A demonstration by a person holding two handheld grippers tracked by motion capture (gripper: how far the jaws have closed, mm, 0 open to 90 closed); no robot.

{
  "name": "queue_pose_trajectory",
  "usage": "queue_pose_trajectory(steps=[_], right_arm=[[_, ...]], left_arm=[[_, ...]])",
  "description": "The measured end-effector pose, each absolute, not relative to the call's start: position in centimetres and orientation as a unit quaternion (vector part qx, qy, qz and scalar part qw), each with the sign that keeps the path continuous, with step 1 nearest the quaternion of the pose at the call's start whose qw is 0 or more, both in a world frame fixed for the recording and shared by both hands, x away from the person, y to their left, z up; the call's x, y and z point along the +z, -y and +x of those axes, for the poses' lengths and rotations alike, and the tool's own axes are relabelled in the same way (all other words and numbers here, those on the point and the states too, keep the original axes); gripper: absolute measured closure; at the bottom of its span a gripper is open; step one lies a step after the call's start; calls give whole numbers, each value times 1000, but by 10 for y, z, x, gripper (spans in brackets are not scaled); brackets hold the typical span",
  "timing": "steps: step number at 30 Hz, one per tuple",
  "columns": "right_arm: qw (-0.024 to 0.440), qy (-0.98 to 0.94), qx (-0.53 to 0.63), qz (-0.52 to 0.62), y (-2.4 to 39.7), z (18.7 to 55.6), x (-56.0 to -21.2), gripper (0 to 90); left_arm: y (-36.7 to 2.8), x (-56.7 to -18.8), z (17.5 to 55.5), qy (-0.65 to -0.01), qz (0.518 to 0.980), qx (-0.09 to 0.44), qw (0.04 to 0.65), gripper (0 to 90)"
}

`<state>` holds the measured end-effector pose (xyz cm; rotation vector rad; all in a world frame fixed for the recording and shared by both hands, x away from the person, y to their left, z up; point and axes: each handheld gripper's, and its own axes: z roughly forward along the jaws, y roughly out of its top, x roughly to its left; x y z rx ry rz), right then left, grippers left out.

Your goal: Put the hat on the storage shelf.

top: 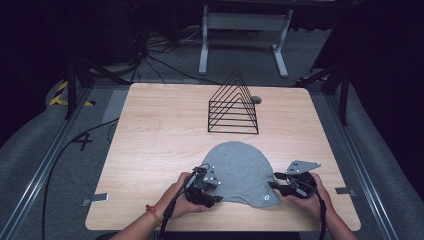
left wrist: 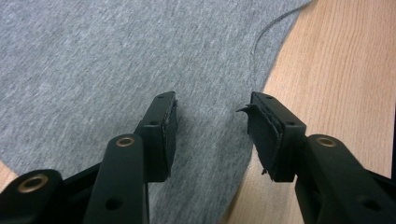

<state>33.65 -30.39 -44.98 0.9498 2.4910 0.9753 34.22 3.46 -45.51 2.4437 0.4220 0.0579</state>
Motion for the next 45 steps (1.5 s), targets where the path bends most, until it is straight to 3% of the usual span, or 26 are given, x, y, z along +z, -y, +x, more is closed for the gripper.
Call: queue_pose_trajectory(steps=[12, 21, 36, 41, 45], right_arm=[[165, -852, 347, 355, 306, 343, -446, 522], [168, -844, 350, 371, 300, 361, -443, 488], [143, -853, 330, 379, 280, 392, -457, 388], [151, -852, 330, 377, 279, 389, -458, 414], [144, -858, 333, 364, 278, 386, -457, 542]], left_arm=[[-71, -440, 378, -197, 911, 105, 347, 446], [-94, -448, 425, -268, 887, 110, 360, 418], [-67, -466, 450, -268, 890, 91, 356, 369], [-68, -467, 447, -266, 889, 81, 363, 362], [-62, -467, 438, -251, 894, 82, 363, 381]])
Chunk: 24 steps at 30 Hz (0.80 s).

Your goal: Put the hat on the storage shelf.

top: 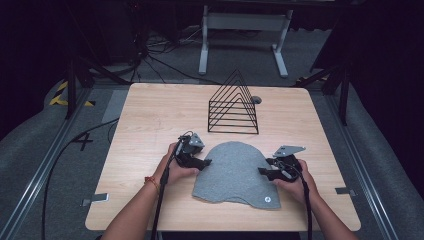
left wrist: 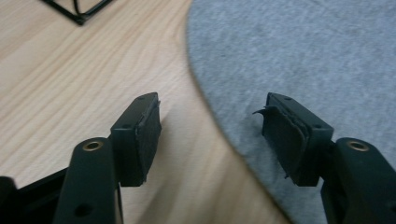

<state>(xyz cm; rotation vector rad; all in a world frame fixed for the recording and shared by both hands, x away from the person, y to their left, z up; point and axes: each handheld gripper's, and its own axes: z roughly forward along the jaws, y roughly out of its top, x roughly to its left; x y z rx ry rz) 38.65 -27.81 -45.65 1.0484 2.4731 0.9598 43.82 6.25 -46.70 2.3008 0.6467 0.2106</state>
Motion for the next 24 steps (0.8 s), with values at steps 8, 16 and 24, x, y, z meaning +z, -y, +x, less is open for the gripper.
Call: queue_pose_trajectory(steps=[8, 16, 24], right_arm=[[124, -861, 344, 353, 278, 385, -456, 722], [127, -857, 353, 352, 278, 384, -458, 830], [129, -860, 354, 345, 278, 383, -457, 847]], left_arm=[[-58, -466, 431, -239, 896, 72, 367, 569], [-58, -464, 431, -235, 900, 65, 362, 721], [-56, -463, 430, -224, 904, 53, 360, 852]])
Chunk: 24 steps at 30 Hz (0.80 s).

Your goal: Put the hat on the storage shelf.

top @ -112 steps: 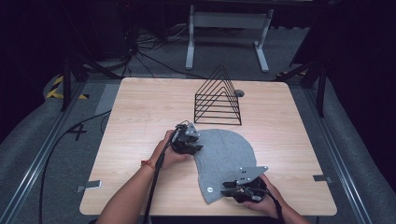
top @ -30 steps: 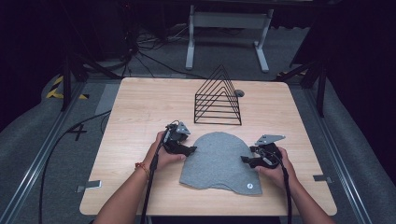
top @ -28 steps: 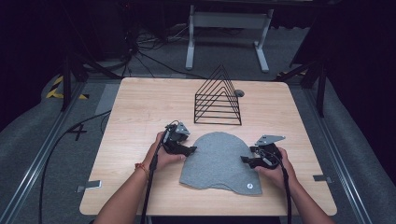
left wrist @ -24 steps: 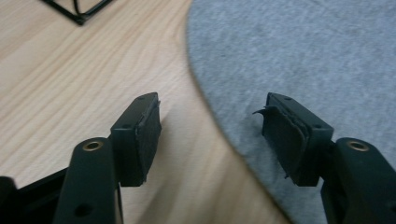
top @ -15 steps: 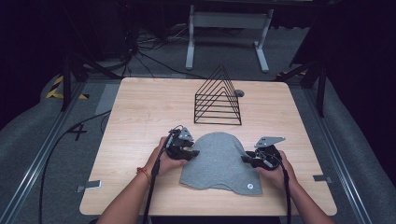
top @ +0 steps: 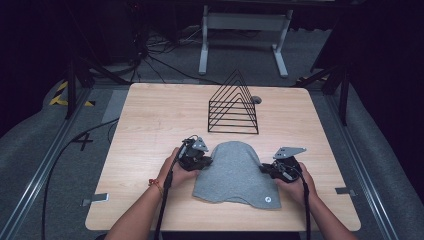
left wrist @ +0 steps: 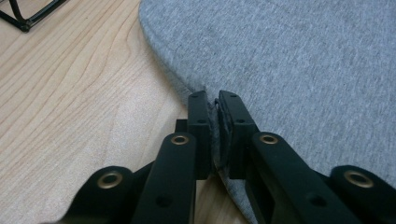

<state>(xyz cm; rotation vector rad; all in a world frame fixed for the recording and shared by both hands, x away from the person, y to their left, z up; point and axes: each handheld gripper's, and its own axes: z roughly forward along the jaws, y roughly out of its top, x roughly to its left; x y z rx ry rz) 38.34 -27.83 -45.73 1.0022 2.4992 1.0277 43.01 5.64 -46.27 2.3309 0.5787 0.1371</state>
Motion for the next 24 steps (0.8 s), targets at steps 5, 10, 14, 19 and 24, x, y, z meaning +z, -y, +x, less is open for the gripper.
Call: queue_pose_trajectory(steps=[5, 10, 14, 19, 24], right_arm=[[136, -859, 357, 340, 280, 382, -455, 850], [140, -857, 369, 332, 283, 378, -449, 851], [144, -851, 384, 327, 287, 375, -442, 852], [153, -847, 400, 316, 290, 368, -430, 852], [166, -840, 417, 306, 293, 362, -416, 852]], left_arm=[[-56, -460, 428, -225, 903, 60, 362, 869], [-56, -453, 424, -224, 893, 68, 384, 872], [-57, -445, 420, -219, 889, 71, 395, 873], [-59, -434, 416, -210, 882, 79, 415, 873], [-64, -419, 410, -208, 871, 89, 436, 873]])
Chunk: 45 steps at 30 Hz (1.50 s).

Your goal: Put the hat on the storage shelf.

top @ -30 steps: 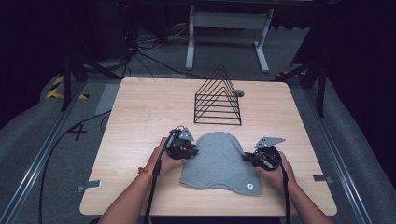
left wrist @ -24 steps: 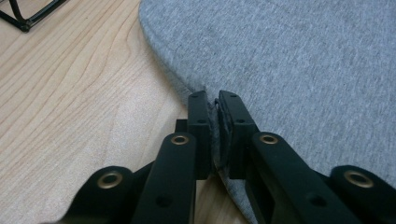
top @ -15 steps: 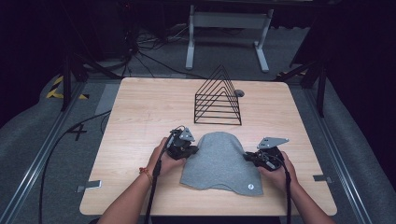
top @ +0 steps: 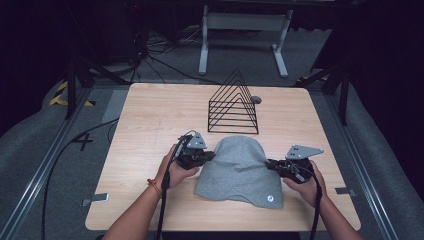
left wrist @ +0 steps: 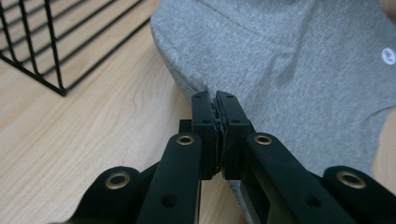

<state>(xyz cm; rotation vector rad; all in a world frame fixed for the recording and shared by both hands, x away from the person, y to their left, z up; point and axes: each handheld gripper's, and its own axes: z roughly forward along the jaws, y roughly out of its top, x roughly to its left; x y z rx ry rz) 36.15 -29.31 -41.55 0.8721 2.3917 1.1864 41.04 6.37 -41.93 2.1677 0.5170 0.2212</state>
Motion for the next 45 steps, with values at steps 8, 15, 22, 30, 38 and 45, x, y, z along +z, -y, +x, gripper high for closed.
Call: queue_pose_trajectory(steps=[8, 15, 22, 30, 38, 45], right_arm=[[181, -826, 445, 294, 296, 354, -388, 853], [191, -825, 452, 280, 292, 350, -371, 853], [210, -817, 464, 271, 294, 352, -344, 853], [229, -805, 479, 263, 298, 356, -308, 853], [243, -794, 490, 266, 301, 366, -277, 852], [256, -792, 488, 263, 300, 384, -252, 852]], left_arm=[[-65, -394, 406, -193, 863, 103, 456, 873], [-59, -372, 406, -180, 862, 114, 459, 873], [-57, -341, 409, -166, 858, 132, 468, 873], [-54, -304, 411, -151, 851, 148, 480, 873], [-52, -274, 420, -152, 839, 163, 497, 873], [-50, -248, 434, -149, 835, 181, 498, 873]])
